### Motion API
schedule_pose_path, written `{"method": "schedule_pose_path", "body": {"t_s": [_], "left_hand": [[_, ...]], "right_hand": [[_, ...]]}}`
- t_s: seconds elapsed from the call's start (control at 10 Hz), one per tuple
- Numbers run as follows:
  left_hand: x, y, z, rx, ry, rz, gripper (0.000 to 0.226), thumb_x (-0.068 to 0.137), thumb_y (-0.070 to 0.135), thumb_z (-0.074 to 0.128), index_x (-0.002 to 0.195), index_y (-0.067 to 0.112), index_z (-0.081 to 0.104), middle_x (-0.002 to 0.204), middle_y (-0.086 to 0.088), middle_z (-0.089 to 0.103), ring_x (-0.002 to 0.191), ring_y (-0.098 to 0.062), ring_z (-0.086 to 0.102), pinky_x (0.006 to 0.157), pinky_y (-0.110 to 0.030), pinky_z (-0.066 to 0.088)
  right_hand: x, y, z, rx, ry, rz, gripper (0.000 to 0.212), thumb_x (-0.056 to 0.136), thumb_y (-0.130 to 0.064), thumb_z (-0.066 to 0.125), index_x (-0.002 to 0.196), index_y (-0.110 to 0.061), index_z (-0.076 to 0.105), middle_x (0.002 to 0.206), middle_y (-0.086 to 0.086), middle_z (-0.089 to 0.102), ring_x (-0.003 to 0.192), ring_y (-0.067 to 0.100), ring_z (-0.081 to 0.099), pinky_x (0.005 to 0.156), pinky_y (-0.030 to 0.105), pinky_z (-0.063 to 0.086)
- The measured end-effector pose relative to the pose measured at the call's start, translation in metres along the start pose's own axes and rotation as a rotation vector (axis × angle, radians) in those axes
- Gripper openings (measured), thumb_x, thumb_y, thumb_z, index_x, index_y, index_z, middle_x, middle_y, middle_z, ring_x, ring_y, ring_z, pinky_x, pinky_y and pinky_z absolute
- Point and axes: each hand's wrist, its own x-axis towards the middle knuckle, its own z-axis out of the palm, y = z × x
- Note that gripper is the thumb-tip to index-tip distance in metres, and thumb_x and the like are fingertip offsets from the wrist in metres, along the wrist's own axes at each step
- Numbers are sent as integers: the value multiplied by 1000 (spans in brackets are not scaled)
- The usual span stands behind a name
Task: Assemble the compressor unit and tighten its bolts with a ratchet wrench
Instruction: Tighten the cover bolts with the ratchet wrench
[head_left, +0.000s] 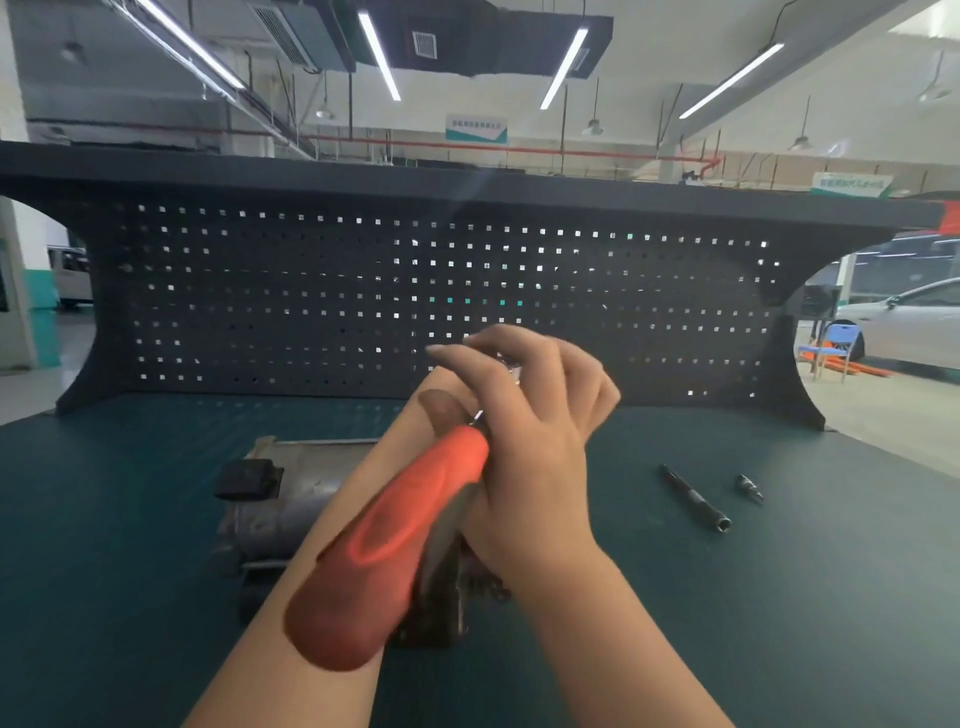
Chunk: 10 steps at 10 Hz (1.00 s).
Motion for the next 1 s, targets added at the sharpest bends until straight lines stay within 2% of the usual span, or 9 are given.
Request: {"method": "schedule_pose_path", "body": {"t_s": [0.1, 0.2, 0.3, 0.4, 0.5, 0.6, 0.7, 0.9, 1.0], "left_hand": [[0, 6, -20, -913, -576, -246, 27, 87, -14, 53, 84, 9, 68, 89, -28, 58, 91, -20, 67, 66, -10, 45], [11, 3, -17, -1133, -555, -62, 14, 87, 20, 72, 75, 20, 79, 76, -2, 76, 69, -10, 70, 64, -23, 55], [9, 5, -9, -1045, -481, -31, 6, 83, 27, 76, 82, 23, 80, 82, -1, 77, 75, -11, 72, 82, -37, 57], [10, 6, -10, -1065, -437, -41, 14, 76, 35, 78, 81, 23, 80, 80, 1, 77, 77, -10, 72, 76, -31, 57], [8, 8, -15, -1090, -461, -20, 19, 76, 28, 78, 81, 9, 78, 71, -3, 71, 66, -9, 63, 62, -24, 50], [8, 7, -14, -1046, -447, -6, 22, 90, 6, 65, 71, 7, 75, 58, 7, 63, 57, -1, 57, 56, -18, 46], [9, 5, -15, -996, -442, -16, 25, 91, 2, 63, 68, 4, 73, 51, 11, 60, 50, 4, 53, 52, -17, 44], [11, 3, -9, -1060, -486, -6, 7, 83, 28, 75, 87, 26, 80, 82, 3, 77, 81, -8, 73, 83, -33, 59], [9, 3, -12, -1067, -521, -6, 8, 81, 29, 75, 84, 23, 80, 82, 0, 77, 76, -9, 72, 72, -27, 57]], "right_hand": [[1, 6, -5, 55, 74, 102, 37, 99, -45, 39, 101, -22, 67, 110, -12, 53, 110, 9, 38, 89, 48, 36], [11, 26, -18, 321, 320, 408, 33, 98, -38, 38, 95, -15, 63, 94, -5, 61, 97, 12, 54, 86, 34, 43], [16, 47, -27, 640, 376, 846, 37, 102, -32, 39, 90, -12, 68, 80, -17, 66, 82, -3, 60, 80, 19, 42], [16, 39, -25, 583, 388, 731, 35, 100, -32, 39, 86, -16, 67, 85, -10, 66, 86, 3, 60, 81, 18, 41], [11, 18, -18, 250, 230, 276, 20, 91, -29, 45, 88, -28, 64, 98, -3, 56, 102, 21, 49, 91, 26, 39], [2, 8, -7, 75, -3, 42, 27, 95, -39, 46, 94, -25, 69, 116, -9, 49, 115, 14, 35, 88, 55, 41], [6, 14, -10, 56, 83, 125, 34, 96, -47, 41, 92, -27, 68, 113, -16, 47, 114, 6, 31, 92, 48, 38], [16, 52, -25, 622, 377, 907, 38, 101, -36, 39, 106, -14, 70, 116, -1, 63, 102, -2, 58, 83, 6, 40], [15, 35, -20, 490, 435, 709, 29, 101, -30, 40, 110, -19, 66, 112, -3, 58, 105, 4, 55, 89, 14, 39]]}}
